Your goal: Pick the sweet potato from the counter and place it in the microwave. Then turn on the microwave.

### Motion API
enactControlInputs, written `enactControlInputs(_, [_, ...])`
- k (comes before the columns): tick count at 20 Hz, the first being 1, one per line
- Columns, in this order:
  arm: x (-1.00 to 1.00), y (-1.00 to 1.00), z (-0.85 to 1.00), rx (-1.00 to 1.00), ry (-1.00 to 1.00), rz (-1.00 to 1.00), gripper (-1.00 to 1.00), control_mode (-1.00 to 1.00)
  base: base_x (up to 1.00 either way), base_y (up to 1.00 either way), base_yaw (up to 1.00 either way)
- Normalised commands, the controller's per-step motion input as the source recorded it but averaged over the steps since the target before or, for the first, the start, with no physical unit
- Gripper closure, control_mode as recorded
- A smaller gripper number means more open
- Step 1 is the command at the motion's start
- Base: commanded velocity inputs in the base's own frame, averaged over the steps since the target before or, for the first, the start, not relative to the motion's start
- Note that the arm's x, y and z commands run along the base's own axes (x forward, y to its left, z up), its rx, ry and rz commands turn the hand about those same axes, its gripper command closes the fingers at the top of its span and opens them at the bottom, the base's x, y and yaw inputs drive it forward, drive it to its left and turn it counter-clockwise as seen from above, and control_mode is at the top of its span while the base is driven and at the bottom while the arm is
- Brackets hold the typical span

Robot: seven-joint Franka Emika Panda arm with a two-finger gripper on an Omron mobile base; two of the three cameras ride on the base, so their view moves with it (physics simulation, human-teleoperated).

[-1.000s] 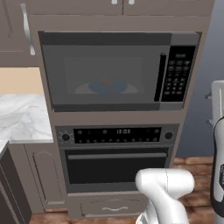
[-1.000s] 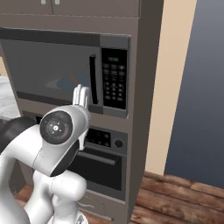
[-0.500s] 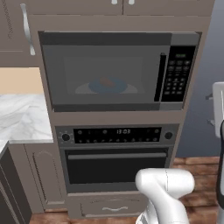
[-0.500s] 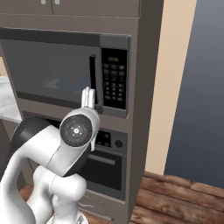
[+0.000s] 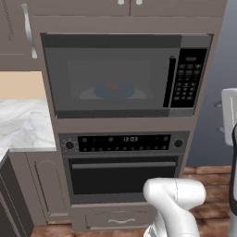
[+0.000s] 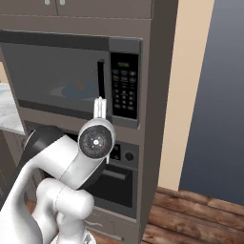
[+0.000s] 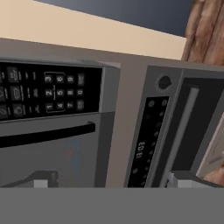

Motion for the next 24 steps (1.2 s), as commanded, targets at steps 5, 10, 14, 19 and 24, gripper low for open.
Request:
enactControlInputs(5, [0.12,-0.02,-0.11,0.02,0.0,0.07,-1.0,-1.0,0.0,0.0,0.0])
enactControlInputs(10, [0.16,-0.04,-0.06,0.03,0.0,0.05,-1.0,-1.0,0.0,0.0,0.0])
enactControlInputs(14, [0.16,-0.06,-0.04,0.04,0.0,0.03,-1.0,-1.0,0.0,0.0,0.0])
enactControlInputs(19, [0.14,-0.02,-0.02,0.01,0.0,0.0,-1.0,-1.0,0.0,0.0,0.0])
enactControlInputs(24, [0.12,0.0,-0.02,0.0,0.0,0.0,-1.0,-1.0,0.0,0.0,0.0])
